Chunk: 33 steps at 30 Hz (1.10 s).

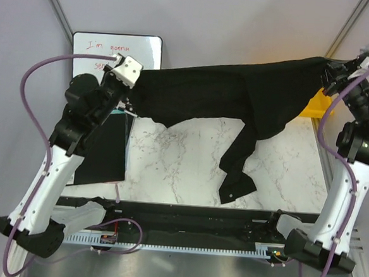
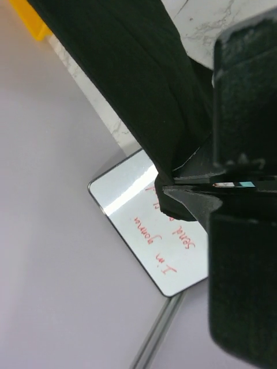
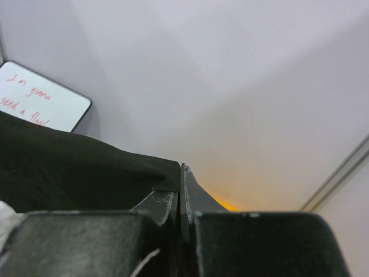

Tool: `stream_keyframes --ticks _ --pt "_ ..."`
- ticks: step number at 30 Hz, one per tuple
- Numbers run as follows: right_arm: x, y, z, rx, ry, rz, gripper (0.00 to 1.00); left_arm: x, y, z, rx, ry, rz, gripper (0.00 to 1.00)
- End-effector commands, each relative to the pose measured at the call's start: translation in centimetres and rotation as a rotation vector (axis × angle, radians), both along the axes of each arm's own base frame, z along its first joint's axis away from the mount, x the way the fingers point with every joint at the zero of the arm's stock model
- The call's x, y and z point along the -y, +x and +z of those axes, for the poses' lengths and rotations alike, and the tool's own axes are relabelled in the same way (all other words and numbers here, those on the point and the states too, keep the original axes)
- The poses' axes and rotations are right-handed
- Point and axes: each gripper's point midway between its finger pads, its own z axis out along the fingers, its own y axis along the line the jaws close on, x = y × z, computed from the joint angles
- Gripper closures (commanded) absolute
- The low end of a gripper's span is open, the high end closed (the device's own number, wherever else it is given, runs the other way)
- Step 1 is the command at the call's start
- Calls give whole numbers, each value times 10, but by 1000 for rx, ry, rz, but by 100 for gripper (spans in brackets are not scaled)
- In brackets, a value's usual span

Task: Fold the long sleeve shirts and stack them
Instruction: Flatten the shirt out

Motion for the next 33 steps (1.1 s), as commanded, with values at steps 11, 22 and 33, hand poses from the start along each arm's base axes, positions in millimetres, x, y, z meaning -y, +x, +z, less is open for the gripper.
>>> stream_keyframes --ticks 11,22,33 --pt "-23 -203 138 513 -149 -377 100 -75 -156 118 381 -38 33 98" --pt "-34 -221 151 511 -205 -365 100 -90 -172 148 416 -79 79 98" --pt "0 -40 -105 -157 -207 -57 100 -1 4 -39 33 75 -14 98"
